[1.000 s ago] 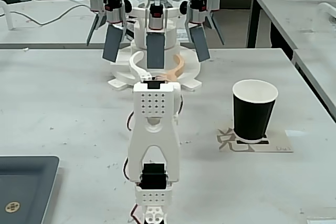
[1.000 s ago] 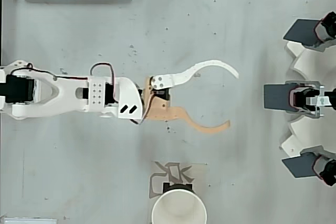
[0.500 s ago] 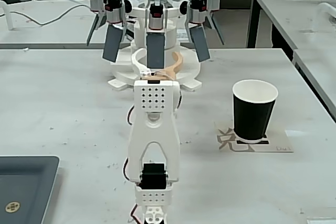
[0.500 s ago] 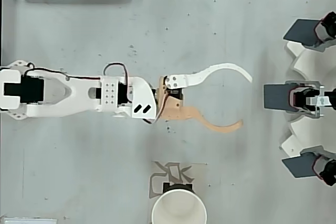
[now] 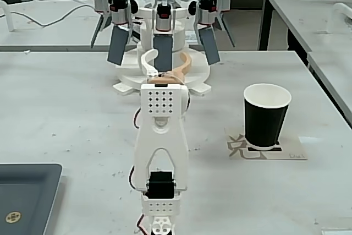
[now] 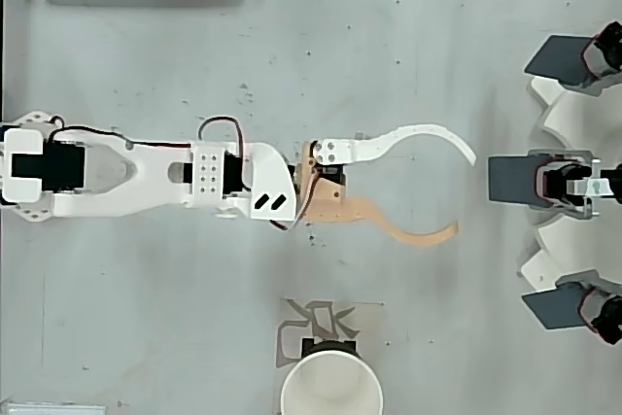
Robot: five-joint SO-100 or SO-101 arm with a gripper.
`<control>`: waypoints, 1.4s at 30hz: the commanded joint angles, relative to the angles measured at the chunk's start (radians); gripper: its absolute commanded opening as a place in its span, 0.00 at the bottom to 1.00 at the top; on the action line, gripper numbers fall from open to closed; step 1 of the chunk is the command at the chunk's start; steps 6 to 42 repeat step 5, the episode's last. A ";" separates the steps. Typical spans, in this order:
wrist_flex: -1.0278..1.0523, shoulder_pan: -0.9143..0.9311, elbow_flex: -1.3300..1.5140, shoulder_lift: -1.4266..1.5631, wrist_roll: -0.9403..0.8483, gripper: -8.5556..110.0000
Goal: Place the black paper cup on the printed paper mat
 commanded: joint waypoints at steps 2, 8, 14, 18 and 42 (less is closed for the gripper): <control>0.008 -0.014 -0.046 0.011 -0.020 0.19; 0.008 -0.014 -0.046 0.011 -0.020 0.18; 0.008 -0.014 -0.046 0.011 -0.020 0.18; 0.008 -0.014 -0.046 0.011 -0.020 0.18; 0.008 -0.014 -0.046 0.011 -0.020 0.18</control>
